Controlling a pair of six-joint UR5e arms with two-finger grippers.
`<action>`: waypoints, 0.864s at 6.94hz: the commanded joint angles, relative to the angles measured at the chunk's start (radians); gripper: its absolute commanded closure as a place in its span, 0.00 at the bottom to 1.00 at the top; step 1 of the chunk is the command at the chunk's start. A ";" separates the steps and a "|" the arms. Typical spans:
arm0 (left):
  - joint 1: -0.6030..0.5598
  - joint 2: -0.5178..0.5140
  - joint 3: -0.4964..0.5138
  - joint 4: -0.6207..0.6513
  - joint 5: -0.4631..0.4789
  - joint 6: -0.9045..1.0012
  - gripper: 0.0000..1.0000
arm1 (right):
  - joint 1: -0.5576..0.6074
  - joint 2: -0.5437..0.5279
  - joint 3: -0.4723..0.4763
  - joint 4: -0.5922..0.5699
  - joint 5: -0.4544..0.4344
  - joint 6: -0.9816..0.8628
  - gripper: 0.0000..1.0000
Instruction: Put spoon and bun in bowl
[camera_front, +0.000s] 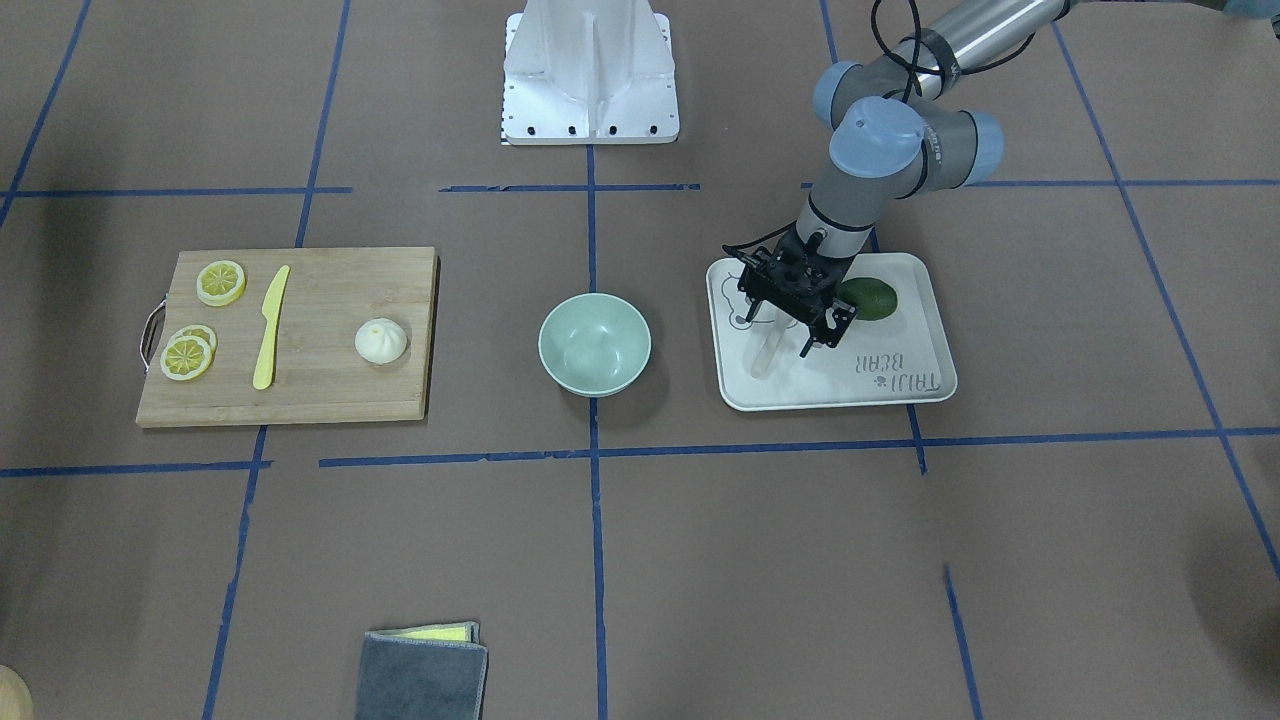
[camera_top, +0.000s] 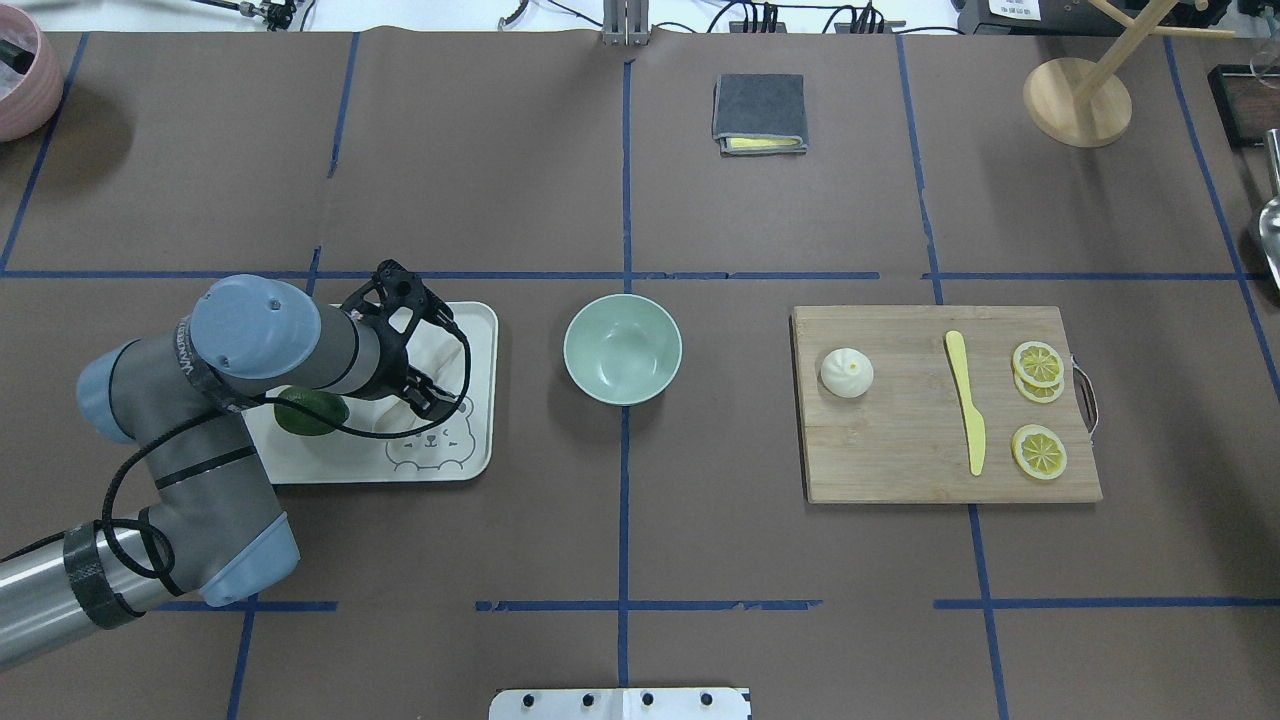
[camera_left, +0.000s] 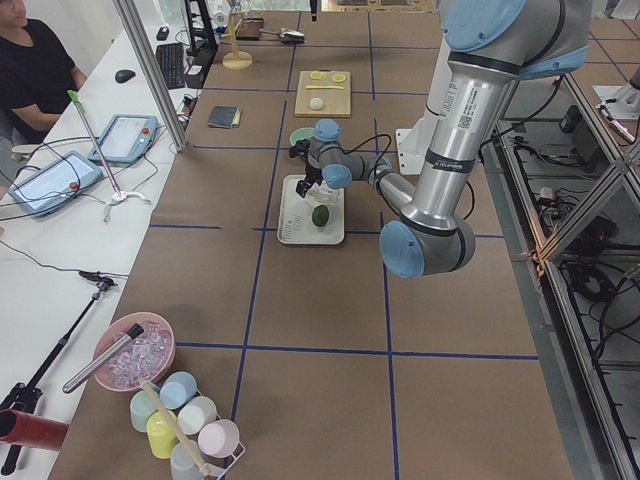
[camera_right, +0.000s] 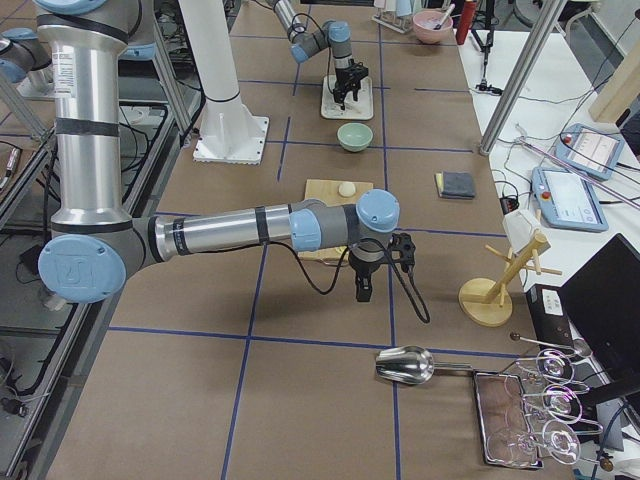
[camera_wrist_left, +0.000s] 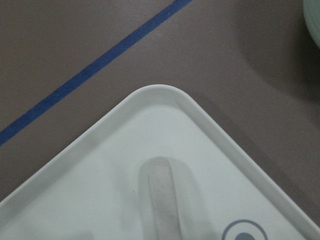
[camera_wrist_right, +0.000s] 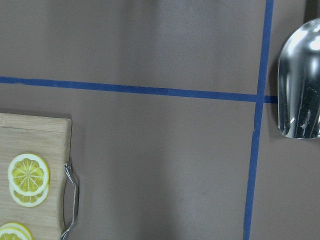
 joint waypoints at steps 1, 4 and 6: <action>0.001 0.001 0.005 0.001 0.000 0.003 0.39 | 0.000 0.000 0.001 0.000 0.001 0.000 0.00; -0.001 -0.026 -0.036 0.140 -0.001 0.002 1.00 | 0.000 0.000 0.001 0.002 0.009 0.000 0.00; -0.007 -0.028 -0.067 0.151 -0.004 -0.003 1.00 | 0.000 0.000 0.001 0.005 0.009 0.000 0.00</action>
